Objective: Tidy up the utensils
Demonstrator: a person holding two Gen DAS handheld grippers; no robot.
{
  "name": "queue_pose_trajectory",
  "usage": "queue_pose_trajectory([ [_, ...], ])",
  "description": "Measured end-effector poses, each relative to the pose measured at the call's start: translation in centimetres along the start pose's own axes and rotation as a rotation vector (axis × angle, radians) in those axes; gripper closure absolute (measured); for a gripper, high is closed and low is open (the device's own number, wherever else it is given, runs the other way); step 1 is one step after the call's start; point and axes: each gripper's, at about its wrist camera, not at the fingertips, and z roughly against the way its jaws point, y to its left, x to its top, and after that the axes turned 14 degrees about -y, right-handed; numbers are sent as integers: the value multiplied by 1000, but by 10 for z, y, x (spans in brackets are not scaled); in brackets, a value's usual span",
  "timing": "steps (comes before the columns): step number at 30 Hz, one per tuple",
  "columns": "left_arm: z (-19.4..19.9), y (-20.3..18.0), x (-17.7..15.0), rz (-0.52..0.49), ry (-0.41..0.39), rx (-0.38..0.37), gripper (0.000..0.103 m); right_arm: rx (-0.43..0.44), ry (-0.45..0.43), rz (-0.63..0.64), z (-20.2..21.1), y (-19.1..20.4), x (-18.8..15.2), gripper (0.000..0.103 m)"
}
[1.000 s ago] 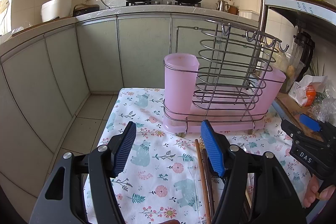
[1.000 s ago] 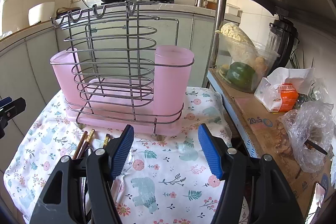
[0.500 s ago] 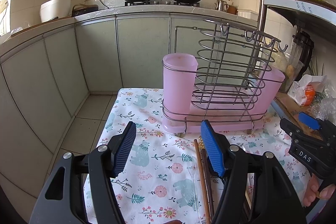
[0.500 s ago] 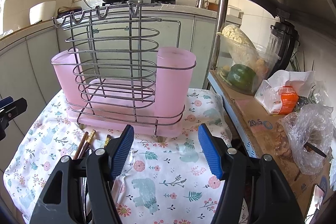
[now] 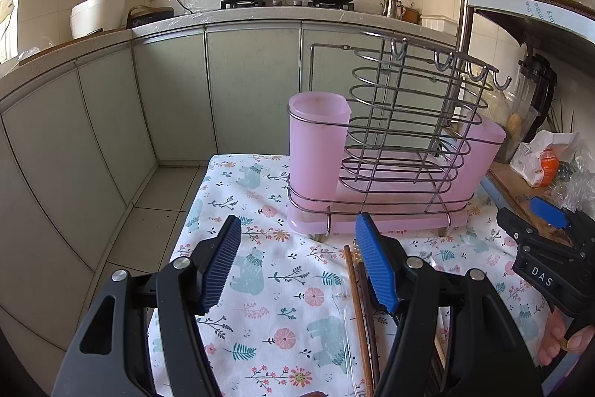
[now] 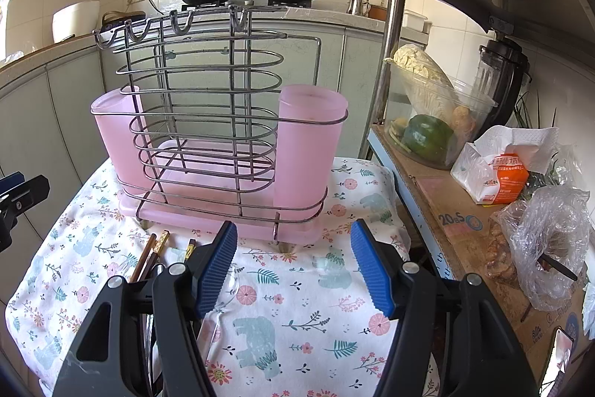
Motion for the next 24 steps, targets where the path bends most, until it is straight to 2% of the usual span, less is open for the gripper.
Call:
queue_pose_trajectory([
  [24,-4,1,-6,0,10,-5,38,5,4,4,-1,0,-3,40],
])
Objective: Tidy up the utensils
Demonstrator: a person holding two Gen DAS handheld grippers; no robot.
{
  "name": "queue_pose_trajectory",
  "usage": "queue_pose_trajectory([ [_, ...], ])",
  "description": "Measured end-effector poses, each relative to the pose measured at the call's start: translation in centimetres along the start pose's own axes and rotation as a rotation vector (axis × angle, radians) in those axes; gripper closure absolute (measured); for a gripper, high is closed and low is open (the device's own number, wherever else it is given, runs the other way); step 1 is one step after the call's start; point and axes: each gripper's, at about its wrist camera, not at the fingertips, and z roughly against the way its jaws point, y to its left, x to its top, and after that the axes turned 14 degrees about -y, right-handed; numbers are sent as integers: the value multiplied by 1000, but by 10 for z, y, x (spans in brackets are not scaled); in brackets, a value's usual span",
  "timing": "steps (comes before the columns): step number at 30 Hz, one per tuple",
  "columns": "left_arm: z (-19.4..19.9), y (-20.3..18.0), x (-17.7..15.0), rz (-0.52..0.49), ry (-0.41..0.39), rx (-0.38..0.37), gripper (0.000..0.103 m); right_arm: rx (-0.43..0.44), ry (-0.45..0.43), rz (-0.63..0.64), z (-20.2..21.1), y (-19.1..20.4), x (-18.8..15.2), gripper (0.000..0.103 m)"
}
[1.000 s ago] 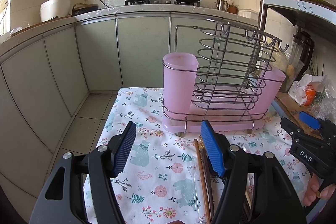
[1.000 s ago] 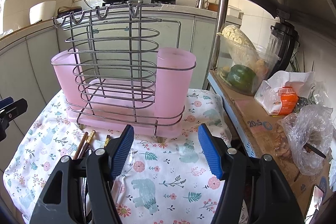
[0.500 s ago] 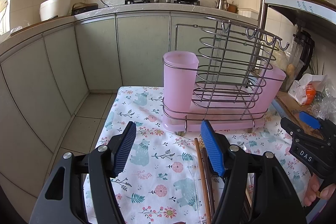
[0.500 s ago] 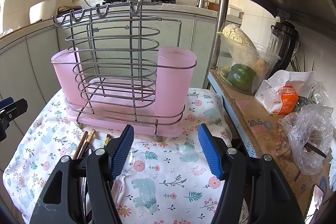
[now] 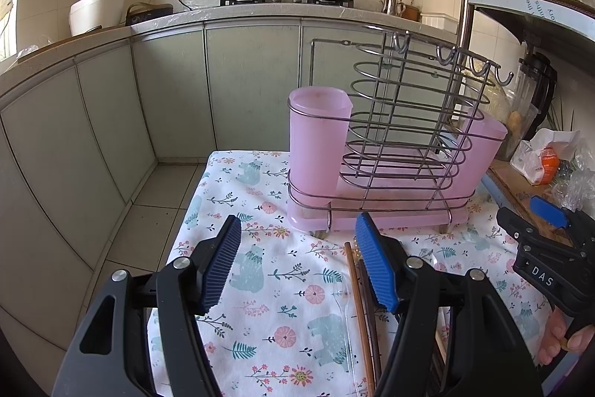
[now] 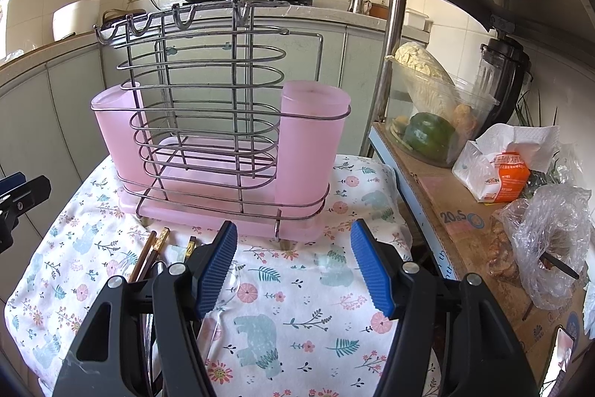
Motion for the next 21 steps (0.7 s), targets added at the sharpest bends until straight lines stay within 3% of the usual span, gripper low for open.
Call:
queue_pose_trajectory([
  [21,-11,5,-2,5,41,-8,38,13,34,-17,-7,-2,-2,40],
])
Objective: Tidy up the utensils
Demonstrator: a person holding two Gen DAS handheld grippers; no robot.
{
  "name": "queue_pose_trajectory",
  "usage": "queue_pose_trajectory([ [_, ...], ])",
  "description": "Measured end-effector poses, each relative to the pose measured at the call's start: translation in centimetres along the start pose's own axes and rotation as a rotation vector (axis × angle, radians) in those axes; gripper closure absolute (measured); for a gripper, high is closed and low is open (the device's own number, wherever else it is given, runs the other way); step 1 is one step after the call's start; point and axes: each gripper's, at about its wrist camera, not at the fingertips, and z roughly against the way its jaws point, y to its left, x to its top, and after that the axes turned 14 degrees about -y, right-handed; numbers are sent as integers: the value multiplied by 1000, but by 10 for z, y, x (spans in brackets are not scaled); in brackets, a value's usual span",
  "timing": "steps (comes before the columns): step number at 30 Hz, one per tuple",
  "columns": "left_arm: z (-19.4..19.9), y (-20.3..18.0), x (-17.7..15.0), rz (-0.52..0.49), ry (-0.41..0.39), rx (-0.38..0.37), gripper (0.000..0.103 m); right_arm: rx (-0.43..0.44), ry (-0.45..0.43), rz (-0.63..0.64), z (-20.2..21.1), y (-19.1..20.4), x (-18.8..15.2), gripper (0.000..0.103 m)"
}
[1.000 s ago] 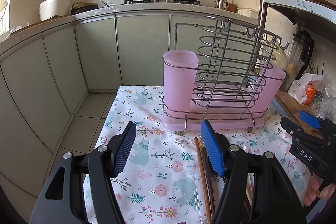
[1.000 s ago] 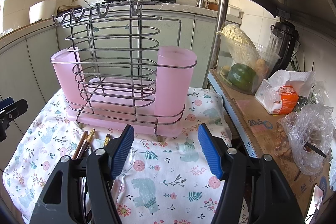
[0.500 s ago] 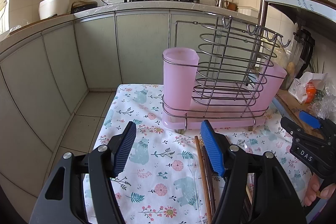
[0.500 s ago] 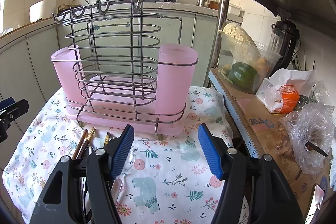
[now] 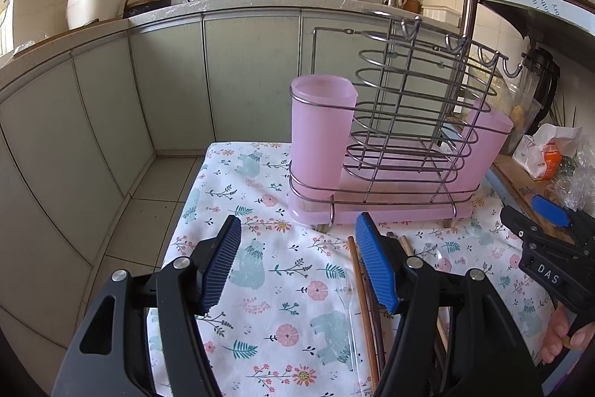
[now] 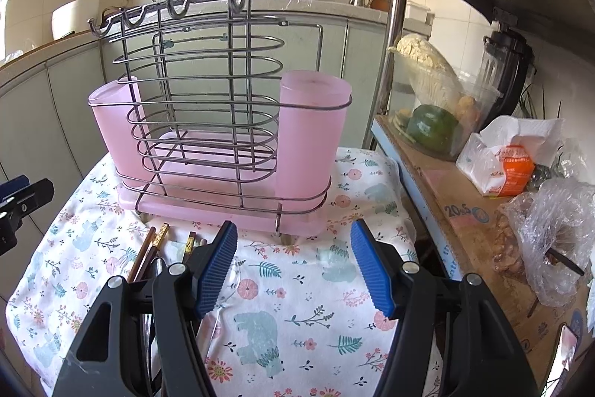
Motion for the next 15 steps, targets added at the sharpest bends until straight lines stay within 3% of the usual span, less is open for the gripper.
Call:
queue_pose_trajectory([
  [4,-8,12,-3,26,41,-14,38,29,44,-22,-3,-4,0,40],
  [9,-25,26,-10,114,158,-98,38,99,119,-46,-13,-7,-6,40],
  [15,-42,28,-21,130,275,-135,40,169,209,-97,-26,-9,-18,47],
])
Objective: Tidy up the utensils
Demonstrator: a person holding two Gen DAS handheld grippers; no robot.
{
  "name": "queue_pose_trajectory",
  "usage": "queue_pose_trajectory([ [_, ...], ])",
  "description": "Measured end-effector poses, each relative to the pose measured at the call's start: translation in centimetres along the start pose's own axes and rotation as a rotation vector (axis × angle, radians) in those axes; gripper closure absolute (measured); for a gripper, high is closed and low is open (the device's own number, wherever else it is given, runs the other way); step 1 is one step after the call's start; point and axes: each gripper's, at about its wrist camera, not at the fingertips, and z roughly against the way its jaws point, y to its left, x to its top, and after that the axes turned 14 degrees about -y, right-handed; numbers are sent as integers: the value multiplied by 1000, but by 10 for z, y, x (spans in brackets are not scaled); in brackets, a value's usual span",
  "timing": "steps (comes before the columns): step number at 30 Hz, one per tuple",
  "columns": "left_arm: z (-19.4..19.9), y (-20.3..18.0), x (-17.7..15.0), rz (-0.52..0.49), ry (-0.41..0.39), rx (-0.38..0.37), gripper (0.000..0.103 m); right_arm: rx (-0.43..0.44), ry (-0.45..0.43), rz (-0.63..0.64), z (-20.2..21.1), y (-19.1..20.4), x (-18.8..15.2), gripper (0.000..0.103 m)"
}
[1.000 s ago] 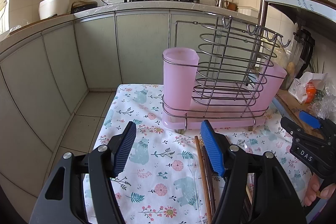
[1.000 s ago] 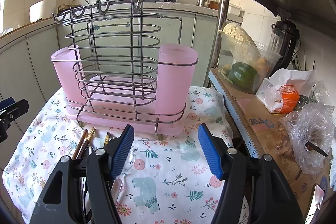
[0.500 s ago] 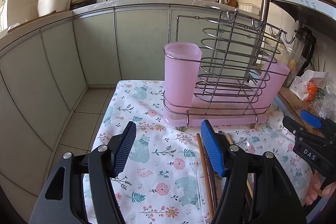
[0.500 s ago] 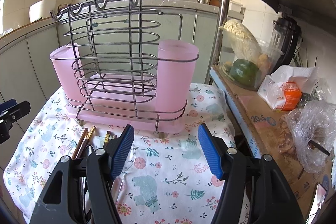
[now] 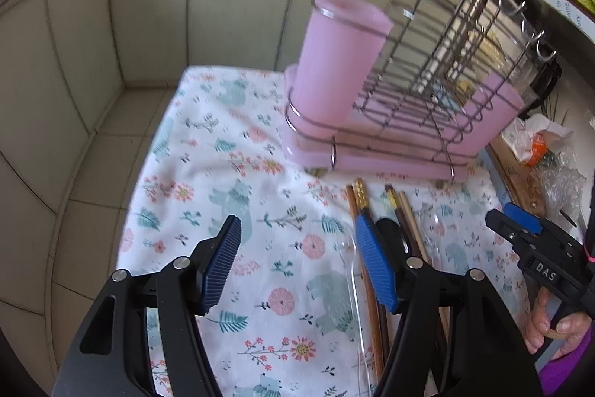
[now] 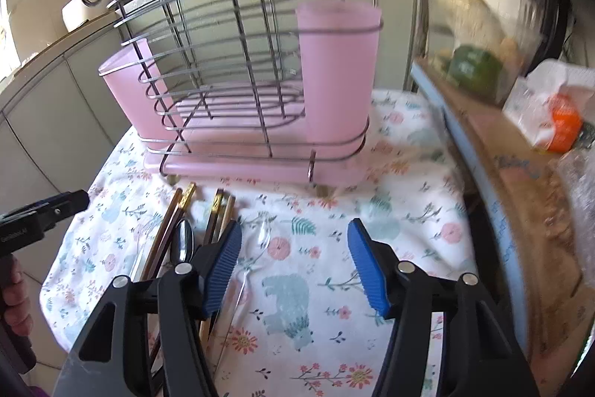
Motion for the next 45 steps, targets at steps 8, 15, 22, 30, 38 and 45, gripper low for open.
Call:
queue_pose_trajectory([
  [8,-37,-22,-15,-22,204,-132,72,127,116,-180,-18,-24,-5,56],
  [15,-67,-29,-32,-56,324,-102,88,153,154,-210,-29,-30,-8,56],
  [22,-68,-23,-31,-13,324,-121,97,181,197,-253,-40,-35,-9,60],
  [30,-52,-2,-22,18,271,-93,97,232,284,-310,-62,-29,-9,67],
  [38,-67,0,-25,-11,340,-84,97,200,376,-264,-88,-12,-12,73],
  [45,-80,-6,-24,-49,395,-75,96,186,378,-292,-89,-18,-14,101],
])
